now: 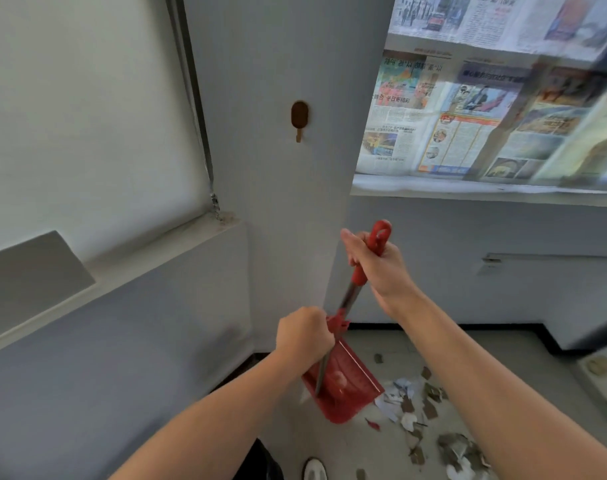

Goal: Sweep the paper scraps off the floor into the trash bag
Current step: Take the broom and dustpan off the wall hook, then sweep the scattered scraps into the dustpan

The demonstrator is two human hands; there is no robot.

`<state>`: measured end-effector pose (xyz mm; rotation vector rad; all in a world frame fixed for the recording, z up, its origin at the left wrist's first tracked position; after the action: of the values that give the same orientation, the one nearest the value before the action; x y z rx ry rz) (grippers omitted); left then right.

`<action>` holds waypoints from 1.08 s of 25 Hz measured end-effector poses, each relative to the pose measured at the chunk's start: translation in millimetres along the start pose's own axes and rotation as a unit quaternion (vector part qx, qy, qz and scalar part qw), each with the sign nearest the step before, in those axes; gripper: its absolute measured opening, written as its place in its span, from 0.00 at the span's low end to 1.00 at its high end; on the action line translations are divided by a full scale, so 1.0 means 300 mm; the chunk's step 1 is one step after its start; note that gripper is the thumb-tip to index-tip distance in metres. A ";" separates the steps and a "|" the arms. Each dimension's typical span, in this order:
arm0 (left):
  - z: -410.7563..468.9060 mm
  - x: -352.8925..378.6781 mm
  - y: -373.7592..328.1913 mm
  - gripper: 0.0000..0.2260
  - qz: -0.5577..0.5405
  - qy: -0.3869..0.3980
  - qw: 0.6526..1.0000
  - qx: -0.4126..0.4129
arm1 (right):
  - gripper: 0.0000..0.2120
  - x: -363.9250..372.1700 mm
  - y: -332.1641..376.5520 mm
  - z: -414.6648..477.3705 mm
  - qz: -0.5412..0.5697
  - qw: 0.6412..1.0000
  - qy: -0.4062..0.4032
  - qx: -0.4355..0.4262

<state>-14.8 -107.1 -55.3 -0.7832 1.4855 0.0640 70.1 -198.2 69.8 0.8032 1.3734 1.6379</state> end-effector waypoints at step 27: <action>-0.748 0.650 -0.532 0.06 0.045 0.082 0.990 -0.106 | 0.05 -0.994 -0.470 -1.311 -0.149 0.785 0.267 0.539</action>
<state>-103.0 -421.9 -138.3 -0.9093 1.6891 0.2326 -111.7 -632.6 -134.7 0.6471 2.7700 0.7084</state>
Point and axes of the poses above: each hand's wrist, its own z-axis towards the middle knuckle, its own x-axis out of the palm, y = z × x, the point moved 5 cm from there along z, towards the middle knuckle, and after that the axes turned 9 degrees about -x, right-handed, at the moved point
